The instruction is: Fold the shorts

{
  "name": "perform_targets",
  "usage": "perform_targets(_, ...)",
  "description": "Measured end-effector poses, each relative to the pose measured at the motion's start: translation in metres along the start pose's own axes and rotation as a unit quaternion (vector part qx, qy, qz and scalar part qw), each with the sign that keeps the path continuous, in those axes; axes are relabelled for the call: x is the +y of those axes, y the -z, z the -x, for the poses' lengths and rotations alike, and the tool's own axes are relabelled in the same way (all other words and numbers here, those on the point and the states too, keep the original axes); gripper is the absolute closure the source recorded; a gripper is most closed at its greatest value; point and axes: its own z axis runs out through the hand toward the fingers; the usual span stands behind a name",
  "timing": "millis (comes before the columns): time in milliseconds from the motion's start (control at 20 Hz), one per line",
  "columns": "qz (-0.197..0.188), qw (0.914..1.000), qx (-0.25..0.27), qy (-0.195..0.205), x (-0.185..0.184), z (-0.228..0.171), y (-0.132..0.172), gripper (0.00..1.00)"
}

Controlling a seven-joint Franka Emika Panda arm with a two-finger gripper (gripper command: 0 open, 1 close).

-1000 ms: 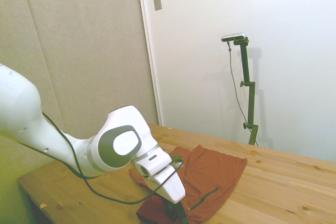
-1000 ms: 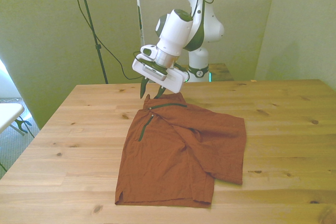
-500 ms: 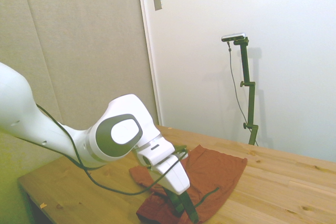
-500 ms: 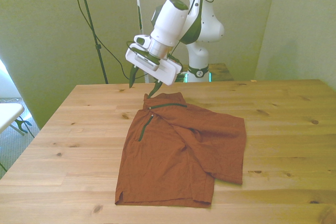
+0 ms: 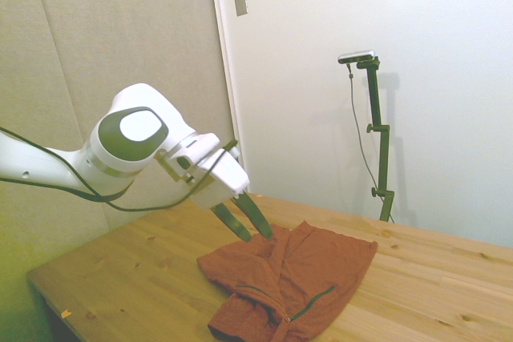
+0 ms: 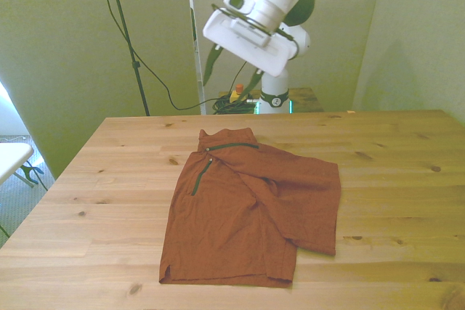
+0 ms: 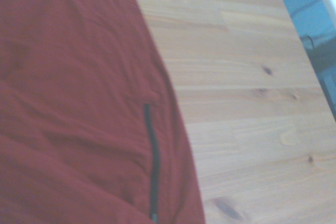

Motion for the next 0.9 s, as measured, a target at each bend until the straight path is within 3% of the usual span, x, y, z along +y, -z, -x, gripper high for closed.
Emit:
perform_targets(200, -0.017, 0.9967, 0.027, 0.074, -0.049, 0.071, 0.025, 0.00)
perform_targets(400, -0.030, 0.9882, 0.064, 0.136, -0.089, 0.132, 0.034, 0.00)
perform_targets(650, -0.074, 0.9740, 0.073, 0.201, -0.148, 0.198, 0.011, 0.00)
perform_targets(900, -0.078, 0.9655, 0.087, 0.233, -0.161, 0.228, -0.003, 0.00)
